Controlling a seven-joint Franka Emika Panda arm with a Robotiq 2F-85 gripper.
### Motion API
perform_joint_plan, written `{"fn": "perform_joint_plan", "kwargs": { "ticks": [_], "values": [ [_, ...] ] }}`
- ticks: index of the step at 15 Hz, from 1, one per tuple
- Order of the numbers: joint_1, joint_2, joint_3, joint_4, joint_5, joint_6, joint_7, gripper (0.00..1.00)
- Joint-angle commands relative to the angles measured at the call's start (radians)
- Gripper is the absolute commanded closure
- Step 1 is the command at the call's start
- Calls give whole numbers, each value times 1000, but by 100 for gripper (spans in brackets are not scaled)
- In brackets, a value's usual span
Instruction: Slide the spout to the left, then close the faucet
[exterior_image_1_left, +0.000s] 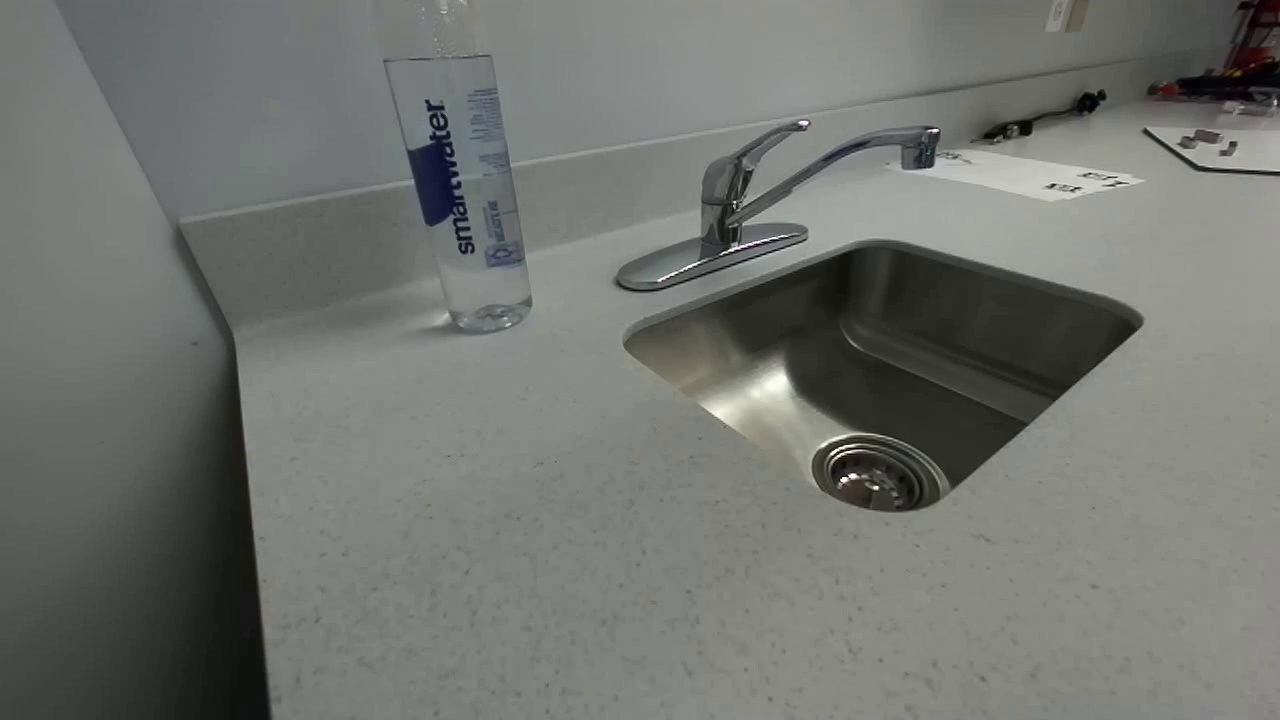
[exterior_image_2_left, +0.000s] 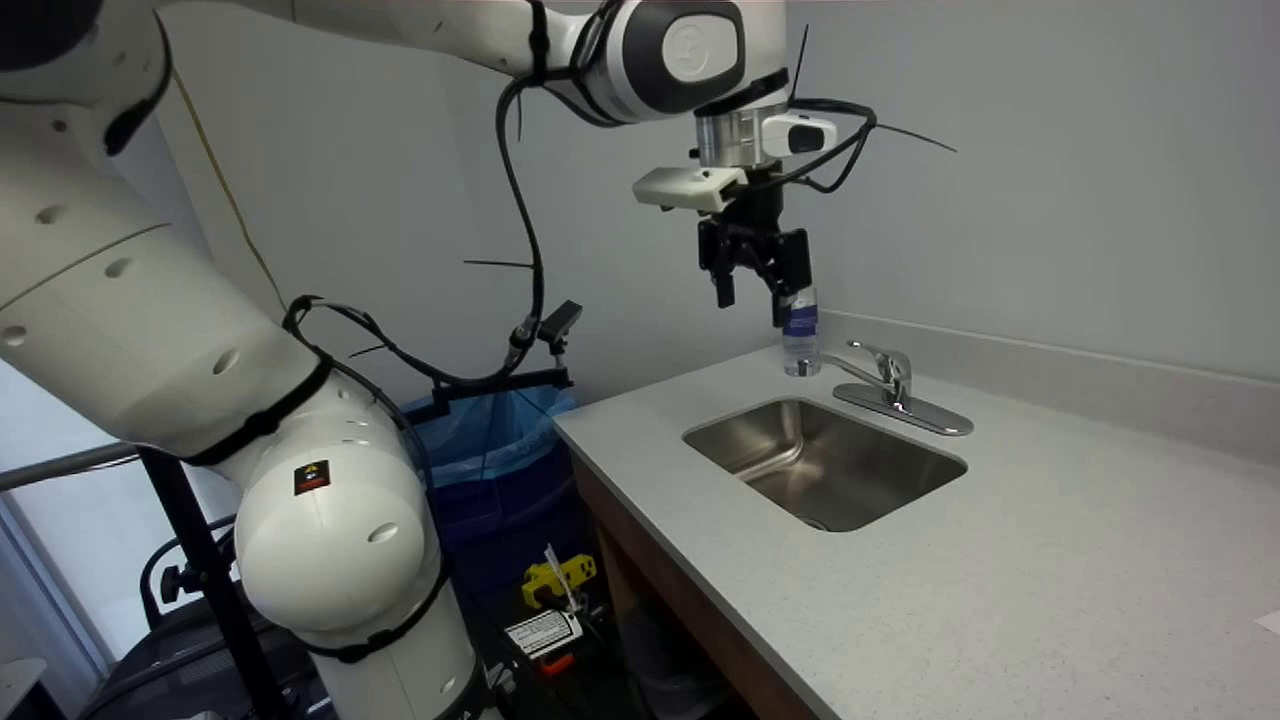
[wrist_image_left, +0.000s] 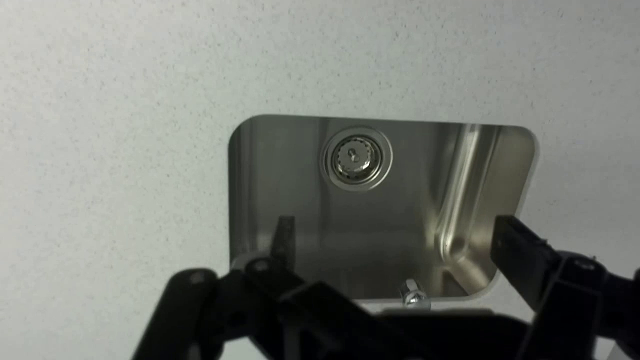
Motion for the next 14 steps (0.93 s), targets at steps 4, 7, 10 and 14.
{"fn": "perform_joint_plan", "kwargs": {
  "ticks": [4,7,10,14],
  "values": [
    [11,266,17,271,0,65,-20,0],
    [8,339,16,335,6,97,-41,0],
    [5,387,18,385,2,99,-51,0],
    [-6,459,10,378,6,176,-87,0]
  ]
}}
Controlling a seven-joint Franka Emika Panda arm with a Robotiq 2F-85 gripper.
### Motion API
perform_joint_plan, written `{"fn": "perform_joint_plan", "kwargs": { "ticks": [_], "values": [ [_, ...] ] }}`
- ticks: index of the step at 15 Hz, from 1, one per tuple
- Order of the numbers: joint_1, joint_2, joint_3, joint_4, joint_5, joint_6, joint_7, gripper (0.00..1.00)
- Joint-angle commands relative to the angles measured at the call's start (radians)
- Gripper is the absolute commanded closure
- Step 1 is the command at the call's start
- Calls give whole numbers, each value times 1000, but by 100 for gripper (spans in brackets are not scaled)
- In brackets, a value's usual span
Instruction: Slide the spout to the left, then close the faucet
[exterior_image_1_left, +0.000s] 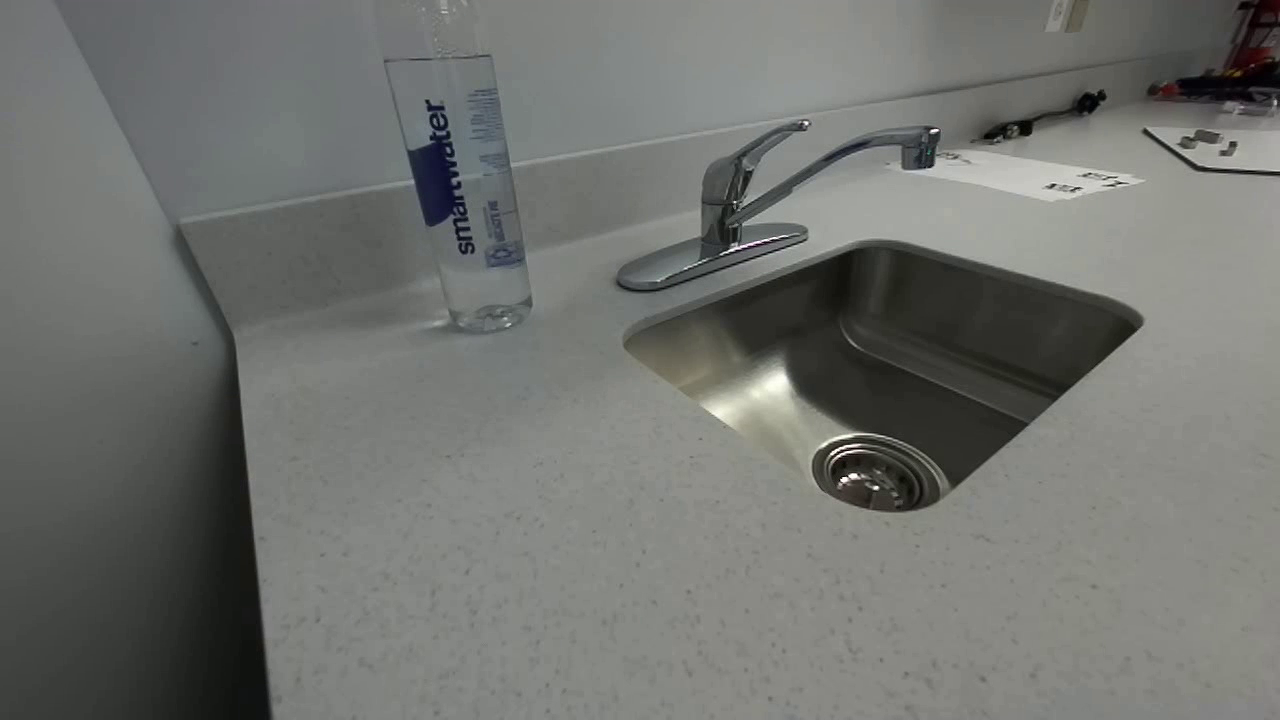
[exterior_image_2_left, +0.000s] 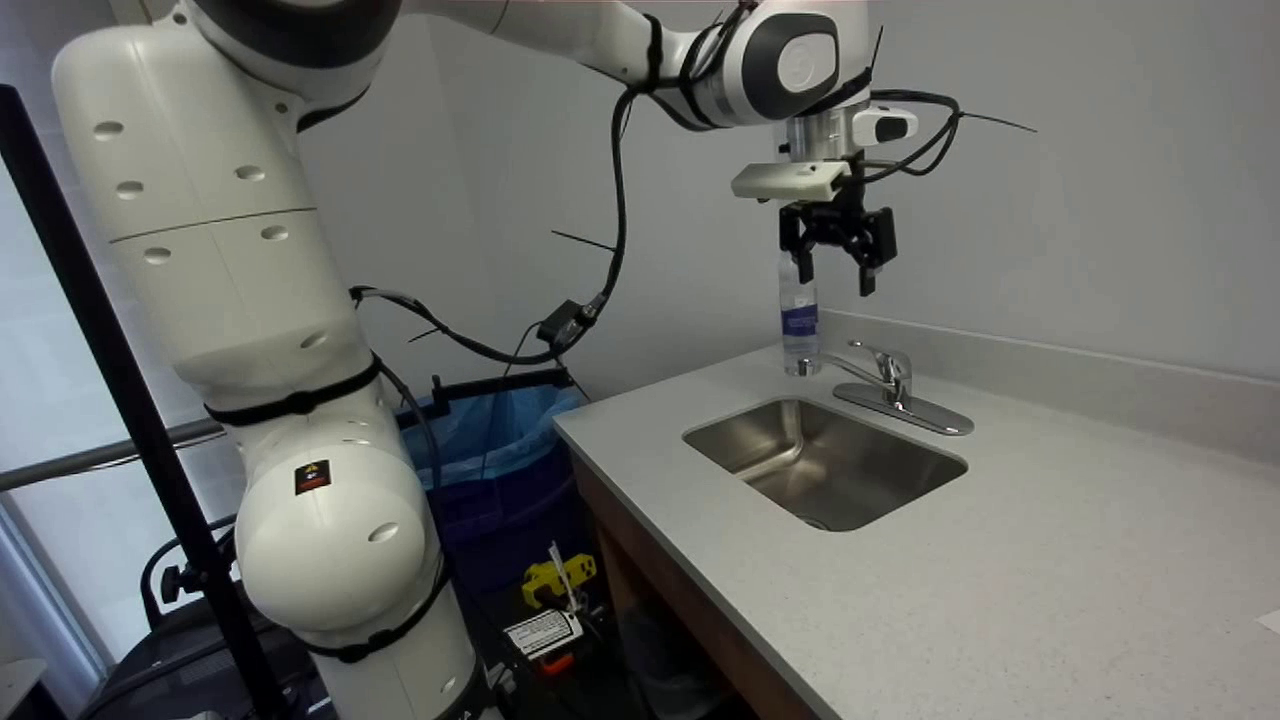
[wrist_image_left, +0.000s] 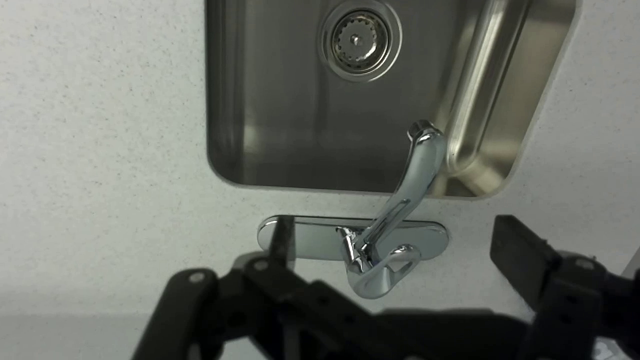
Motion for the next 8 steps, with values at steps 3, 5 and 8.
{"fn": "perform_joint_plan", "kwargs": {
  "ticks": [3,5,8],
  "values": [
    [-9,66,-7,0,-1,56,-29,0],
    [-15,101,-11,2,-1,77,-36,0],
    [-16,107,-11,5,-1,81,-36,0]
  ]
}}
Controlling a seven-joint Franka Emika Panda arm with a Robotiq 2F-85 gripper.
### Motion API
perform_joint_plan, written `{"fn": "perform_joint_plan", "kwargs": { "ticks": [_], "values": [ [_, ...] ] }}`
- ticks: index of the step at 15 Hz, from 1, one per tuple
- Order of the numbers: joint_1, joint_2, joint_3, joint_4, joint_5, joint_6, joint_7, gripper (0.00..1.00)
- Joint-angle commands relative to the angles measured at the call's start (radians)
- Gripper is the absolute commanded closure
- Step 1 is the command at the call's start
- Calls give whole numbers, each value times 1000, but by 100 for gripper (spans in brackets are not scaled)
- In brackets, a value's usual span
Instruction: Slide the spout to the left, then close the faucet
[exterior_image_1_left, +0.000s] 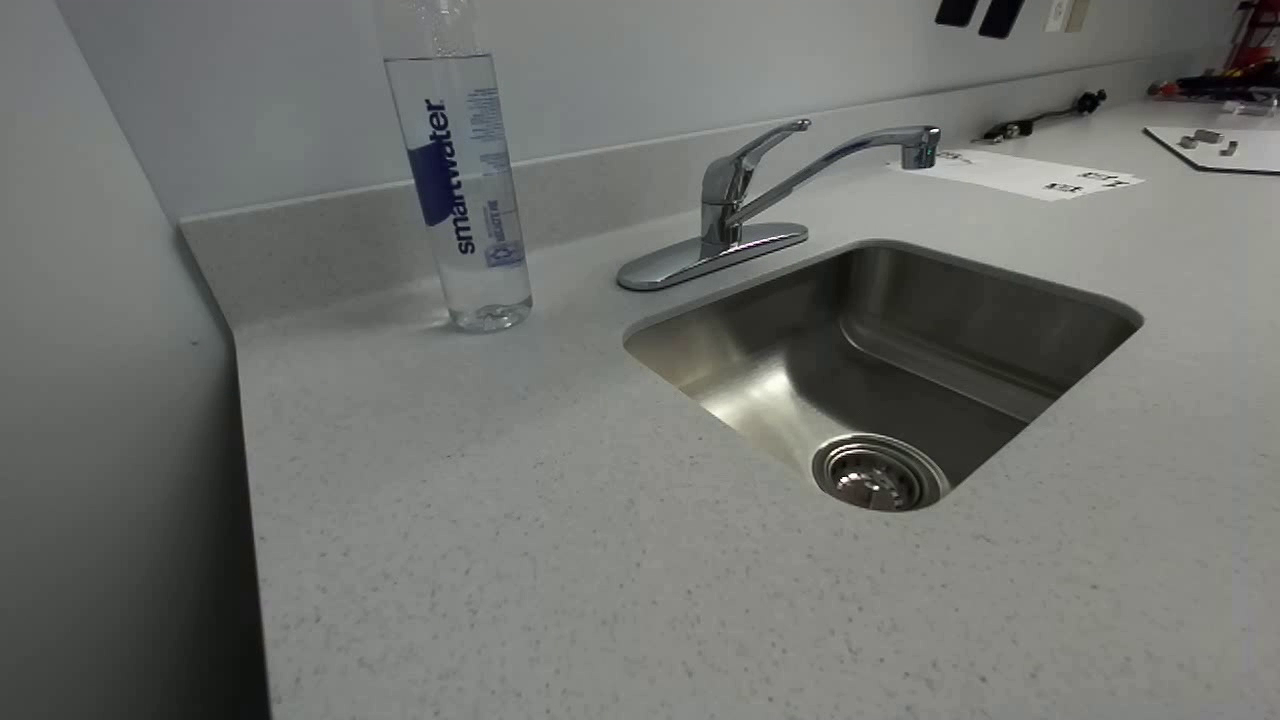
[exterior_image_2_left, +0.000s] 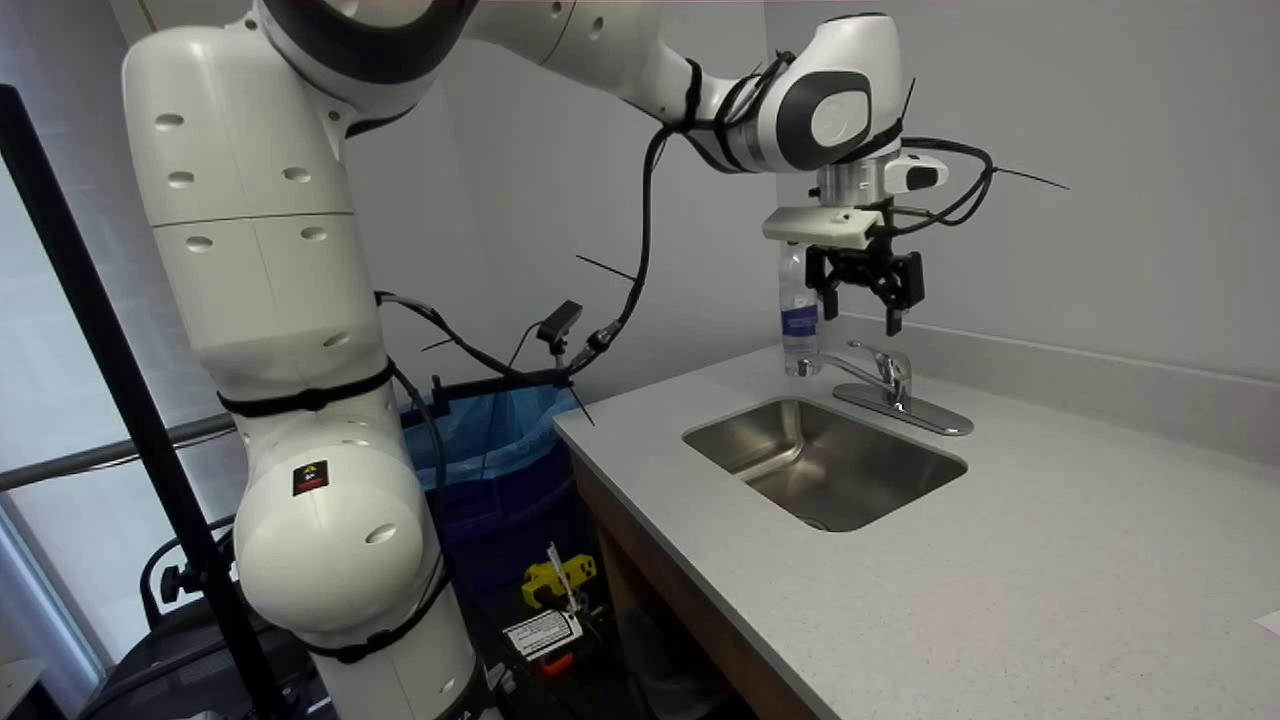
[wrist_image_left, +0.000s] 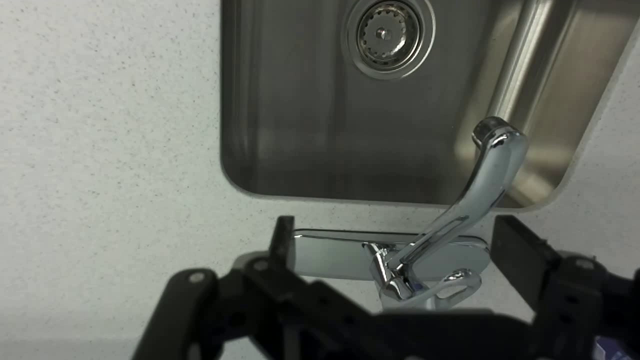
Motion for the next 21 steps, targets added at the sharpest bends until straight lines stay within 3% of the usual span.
{"fn": "perform_joint_plan", "kwargs": {
  "ticks": [1,14,21],
  "values": [
    [-4,-1,4,4,-1,-3,1,0],
    [7,52,16,-34,-37,59,27,0],
    [-1,147,6,33,-87,65,29,0]
  ]
}}
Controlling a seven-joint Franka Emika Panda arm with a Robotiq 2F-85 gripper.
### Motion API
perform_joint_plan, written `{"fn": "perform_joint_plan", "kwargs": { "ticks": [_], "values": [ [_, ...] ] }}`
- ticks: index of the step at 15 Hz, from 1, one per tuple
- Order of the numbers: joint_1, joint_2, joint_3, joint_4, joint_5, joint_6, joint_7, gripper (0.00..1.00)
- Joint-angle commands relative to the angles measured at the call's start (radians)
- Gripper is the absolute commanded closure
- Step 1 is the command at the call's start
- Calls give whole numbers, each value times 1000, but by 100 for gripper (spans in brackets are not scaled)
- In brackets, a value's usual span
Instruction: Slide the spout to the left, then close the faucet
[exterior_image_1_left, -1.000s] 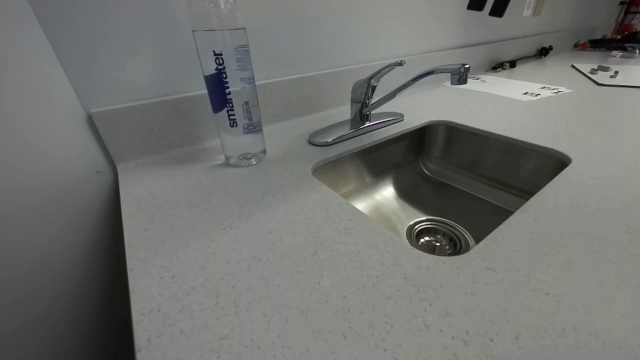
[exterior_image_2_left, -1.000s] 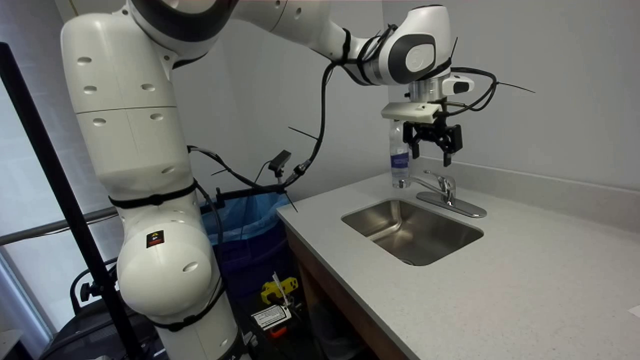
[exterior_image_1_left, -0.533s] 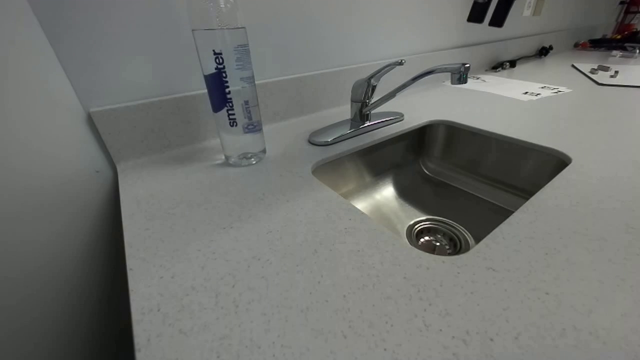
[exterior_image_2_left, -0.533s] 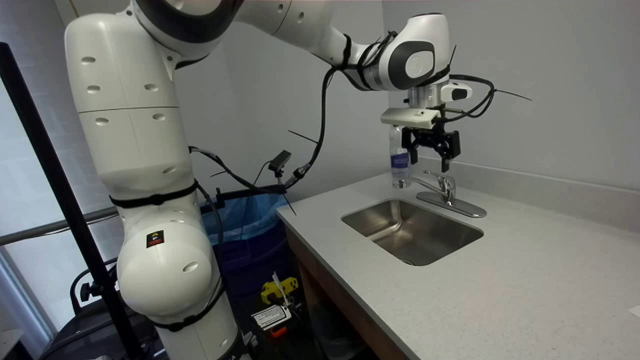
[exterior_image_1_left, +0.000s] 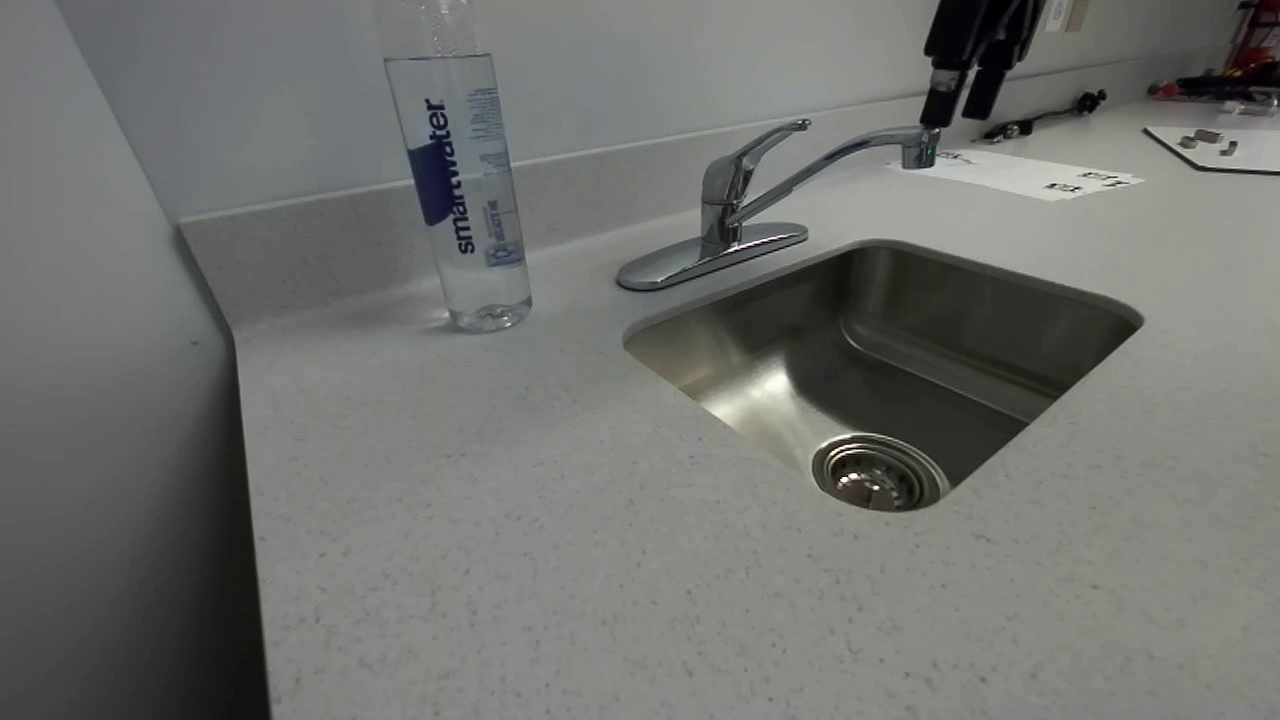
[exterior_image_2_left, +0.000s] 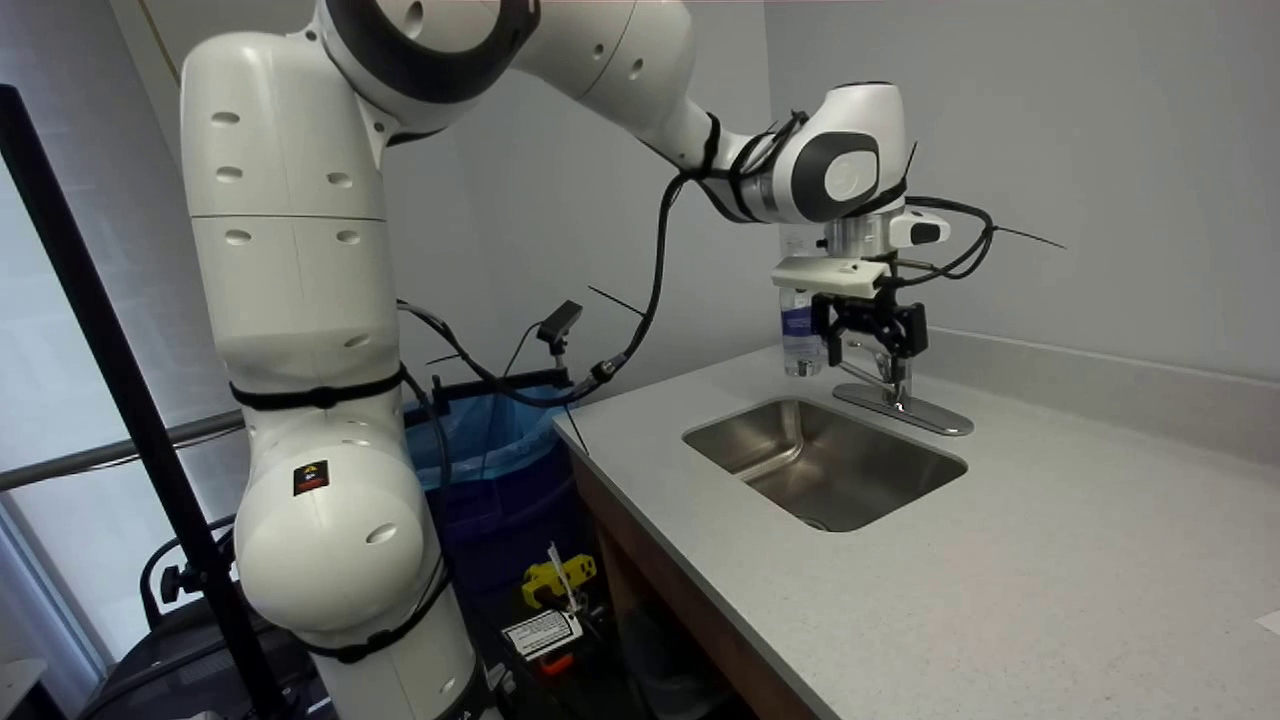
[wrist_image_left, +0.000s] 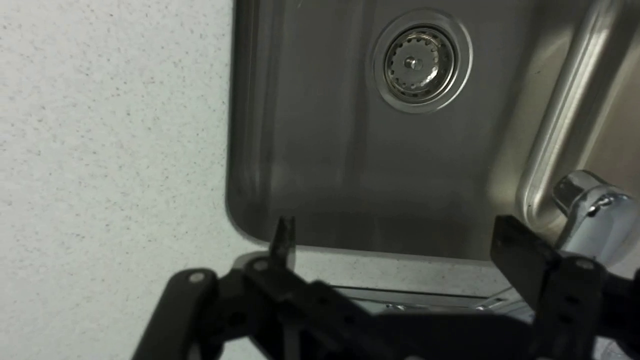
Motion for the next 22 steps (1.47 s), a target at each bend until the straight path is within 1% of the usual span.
{"fn": "perform_joint_plan", "kwargs": {
  "ticks": [1,5,12,18,22],
  "values": [
    [-2,56,-1,55,-30,22,16,0],
    [5,88,12,72,-23,53,20,0],
    [24,126,54,101,21,28,55,0],
    [23,148,72,144,65,6,39,0],
    [38,174,107,169,109,-5,46,0]
  ]
}}
